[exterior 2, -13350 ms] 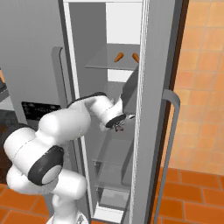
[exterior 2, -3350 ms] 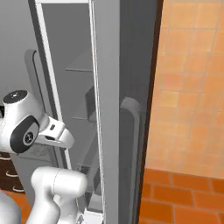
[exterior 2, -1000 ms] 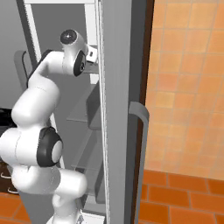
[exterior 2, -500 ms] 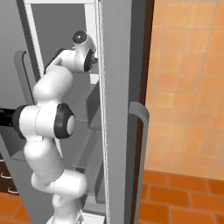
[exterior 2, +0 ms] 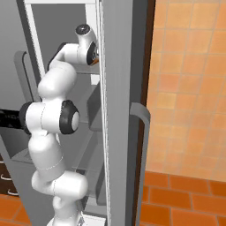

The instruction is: Place one carrot and one fish in each tupperware on the nearby counter, to pack two identical lunches.

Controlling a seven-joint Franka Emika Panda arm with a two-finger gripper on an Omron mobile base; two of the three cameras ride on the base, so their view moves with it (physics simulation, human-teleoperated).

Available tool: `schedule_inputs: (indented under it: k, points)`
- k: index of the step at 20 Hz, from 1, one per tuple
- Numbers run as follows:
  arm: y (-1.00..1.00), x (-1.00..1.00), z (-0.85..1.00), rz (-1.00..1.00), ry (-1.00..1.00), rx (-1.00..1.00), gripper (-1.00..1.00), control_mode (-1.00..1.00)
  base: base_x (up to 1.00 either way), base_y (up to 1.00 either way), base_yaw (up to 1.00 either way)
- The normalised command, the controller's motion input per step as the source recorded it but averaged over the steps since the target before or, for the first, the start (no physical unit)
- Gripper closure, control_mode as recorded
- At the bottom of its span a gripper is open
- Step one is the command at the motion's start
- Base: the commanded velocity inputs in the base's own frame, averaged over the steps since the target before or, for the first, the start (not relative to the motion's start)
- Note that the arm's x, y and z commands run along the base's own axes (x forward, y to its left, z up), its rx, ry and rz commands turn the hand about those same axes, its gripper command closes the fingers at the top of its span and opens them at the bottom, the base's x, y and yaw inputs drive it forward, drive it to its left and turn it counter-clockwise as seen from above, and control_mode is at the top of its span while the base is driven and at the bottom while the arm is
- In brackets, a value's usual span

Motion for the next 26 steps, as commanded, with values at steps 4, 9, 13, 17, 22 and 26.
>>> schedule_inputs:
  k: [4,9,13,17,22,26]
  points:
    - [0.0,-0.71,-0.01,0.0,-0.03,0.0,1.0,-1.0,0.0,0.0,0.0]
    - [0.0,-1.0,0.0,0.0,0.01,0.0,1.0,-1.0,0.0,0.0,0.0]
    - [0.0,-1.0,0.0,0.0,0.06,0.0,1.0,-1.0,0.0,0.0,0.0]
    - [0.0,-1.0,-0.07,0.0,0.01,0.0,1.0,-1.0,0.0,0.0,0.0]
    - [0.03,-1.0,-0.4,0.0,0.04,-0.04,1.0,-1.0,0.0,0.0,0.0]
    - [0.14,-1.0,-0.65,0.02,0.01,-0.1,1.0,-1.0,0.0,0.0,0.0]
